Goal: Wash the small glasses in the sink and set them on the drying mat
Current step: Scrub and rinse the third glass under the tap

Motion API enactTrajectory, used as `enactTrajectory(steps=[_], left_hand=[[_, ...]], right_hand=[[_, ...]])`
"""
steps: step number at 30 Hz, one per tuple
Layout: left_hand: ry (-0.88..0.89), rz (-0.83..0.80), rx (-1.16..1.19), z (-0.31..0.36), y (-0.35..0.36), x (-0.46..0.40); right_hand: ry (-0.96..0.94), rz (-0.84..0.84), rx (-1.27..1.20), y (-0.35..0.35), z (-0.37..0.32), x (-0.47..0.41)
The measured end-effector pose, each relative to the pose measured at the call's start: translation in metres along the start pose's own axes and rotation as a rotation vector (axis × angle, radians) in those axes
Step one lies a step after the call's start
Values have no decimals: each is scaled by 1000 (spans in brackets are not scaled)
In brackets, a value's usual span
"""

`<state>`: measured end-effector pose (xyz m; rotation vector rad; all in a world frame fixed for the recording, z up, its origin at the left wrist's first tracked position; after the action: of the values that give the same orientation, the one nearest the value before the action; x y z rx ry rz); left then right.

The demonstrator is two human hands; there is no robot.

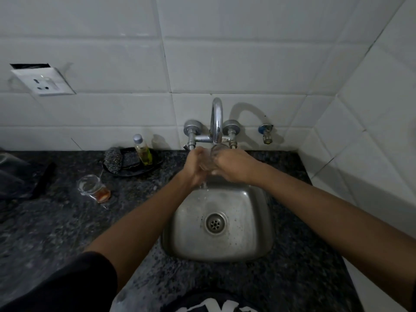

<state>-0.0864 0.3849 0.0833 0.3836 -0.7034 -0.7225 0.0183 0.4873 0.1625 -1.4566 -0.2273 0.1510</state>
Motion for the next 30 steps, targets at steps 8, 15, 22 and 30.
enactTrajectory(steps=[8, 15, 22, 30], left_hand=[[-89, -13, -115, -1, 0, 8], [-128, 109, 20, -13, -6, 3], [-91, 102, 44, -14, -6, 2], [-142, 81, 0, -13, 0, 7]], right_hand=[[-95, 33, -27, 2, -4, 7], [0, -19, -16, 4, -9, -3], [71, -39, -128, 8, -8, -1], [29, -26, -24, 21, -13, 3]])
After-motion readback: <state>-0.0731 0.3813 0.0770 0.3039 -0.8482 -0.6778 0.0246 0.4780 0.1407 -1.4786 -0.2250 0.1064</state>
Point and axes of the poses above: each hand's wrist, its own x-axis away from the middle knuckle, its own y-axis out of the palm, z = x × y, the point moved 1 cm from there along -x, towards the middle knuckle, and after that the axes turned 1 degree about -z, right-handed, at the moved point
